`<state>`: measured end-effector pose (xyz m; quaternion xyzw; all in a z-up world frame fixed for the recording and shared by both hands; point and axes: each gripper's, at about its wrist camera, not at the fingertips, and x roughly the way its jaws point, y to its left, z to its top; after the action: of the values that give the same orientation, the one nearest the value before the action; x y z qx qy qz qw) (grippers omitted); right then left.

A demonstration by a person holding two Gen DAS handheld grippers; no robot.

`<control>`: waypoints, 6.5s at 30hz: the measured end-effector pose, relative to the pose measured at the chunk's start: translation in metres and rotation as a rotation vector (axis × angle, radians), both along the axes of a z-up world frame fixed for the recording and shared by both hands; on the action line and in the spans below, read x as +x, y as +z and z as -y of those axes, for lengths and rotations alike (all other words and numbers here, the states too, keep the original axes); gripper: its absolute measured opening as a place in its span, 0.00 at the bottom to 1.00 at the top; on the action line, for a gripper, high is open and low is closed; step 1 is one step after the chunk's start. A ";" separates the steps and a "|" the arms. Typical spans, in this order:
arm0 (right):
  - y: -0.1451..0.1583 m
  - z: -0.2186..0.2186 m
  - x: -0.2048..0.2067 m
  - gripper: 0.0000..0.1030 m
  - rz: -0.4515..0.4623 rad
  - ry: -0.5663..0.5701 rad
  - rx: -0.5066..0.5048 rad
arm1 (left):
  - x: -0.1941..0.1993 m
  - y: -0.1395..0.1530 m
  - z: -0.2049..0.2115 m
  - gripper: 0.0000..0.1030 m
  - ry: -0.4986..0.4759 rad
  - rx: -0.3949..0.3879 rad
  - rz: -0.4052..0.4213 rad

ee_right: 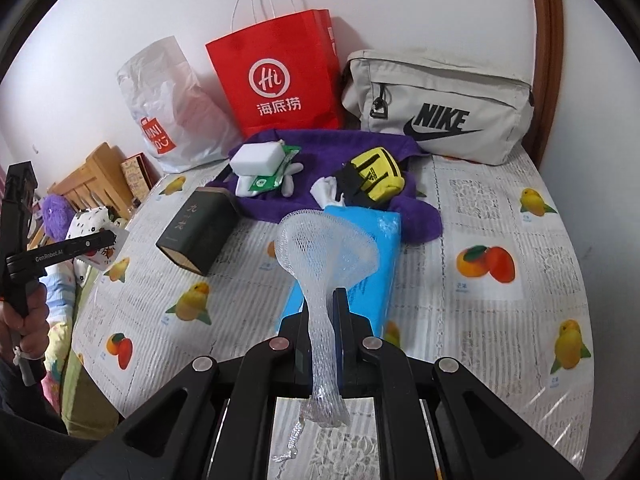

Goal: Organize soft objects

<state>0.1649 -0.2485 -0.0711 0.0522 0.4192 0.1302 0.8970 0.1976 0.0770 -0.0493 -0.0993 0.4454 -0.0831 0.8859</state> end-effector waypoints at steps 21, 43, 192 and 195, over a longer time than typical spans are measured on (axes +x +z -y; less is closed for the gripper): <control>0.004 0.003 0.105 0.07 0.053 0.043 -0.031 | 0.109 0.005 0.033 0.10 -0.076 0.008 -0.017; -0.045 -0.014 0.211 0.08 0.003 0.088 -0.037 | 0.234 -0.017 0.071 0.10 -0.146 0.055 -0.052; 0.040 -0.032 -0.182 0.98 0.245 -0.151 -0.048 | -0.195 0.048 0.081 1.00 0.001 0.249 0.234; 0.040 -0.032 -0.183 0.98 0.244 -0.152 -0.050 | -0.195 0.049 0.082 1.00 -0.001 0.255 0.237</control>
<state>-0.0178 -0.2161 -0.0307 0.0449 0.3048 0.0569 0.9497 0.0027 -0.0047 -0.0006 0.0246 0.3448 -0.0373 0.9376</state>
